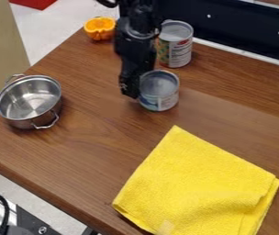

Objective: Move the small can to the upper middle of the table

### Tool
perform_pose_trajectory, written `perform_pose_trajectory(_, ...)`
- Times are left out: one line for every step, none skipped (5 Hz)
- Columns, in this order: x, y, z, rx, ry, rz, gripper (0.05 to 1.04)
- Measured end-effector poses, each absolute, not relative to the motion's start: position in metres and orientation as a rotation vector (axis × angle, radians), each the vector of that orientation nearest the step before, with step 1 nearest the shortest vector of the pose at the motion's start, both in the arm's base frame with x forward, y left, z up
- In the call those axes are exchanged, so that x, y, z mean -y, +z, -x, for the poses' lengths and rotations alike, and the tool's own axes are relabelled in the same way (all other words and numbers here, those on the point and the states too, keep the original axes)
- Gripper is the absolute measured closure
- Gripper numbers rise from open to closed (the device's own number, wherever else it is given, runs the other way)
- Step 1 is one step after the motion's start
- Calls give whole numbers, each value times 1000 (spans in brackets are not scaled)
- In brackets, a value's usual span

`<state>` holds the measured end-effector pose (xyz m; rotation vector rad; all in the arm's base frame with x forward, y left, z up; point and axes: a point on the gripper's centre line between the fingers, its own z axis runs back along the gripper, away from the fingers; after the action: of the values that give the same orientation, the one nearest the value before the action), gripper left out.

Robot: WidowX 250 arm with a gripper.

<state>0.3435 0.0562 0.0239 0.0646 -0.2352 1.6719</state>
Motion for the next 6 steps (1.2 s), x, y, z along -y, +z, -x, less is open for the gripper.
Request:
perform_pose_trajectory(-40,24,-346,241,1689,-55,87)
perform_pose_trajectory(-25,24,-347,257,1690,-52,87)
perform_pose_trajectory(-9,25,-355,286,1697,-41,87)
perform_pose_trajectory(1,26,-356,278,1683,-36,87)
perform_pose_trajectory(-8,29,-357,251,1651,-38,87)
perform_pose_trajectory(-32,52,-356,253,1625,15,87)
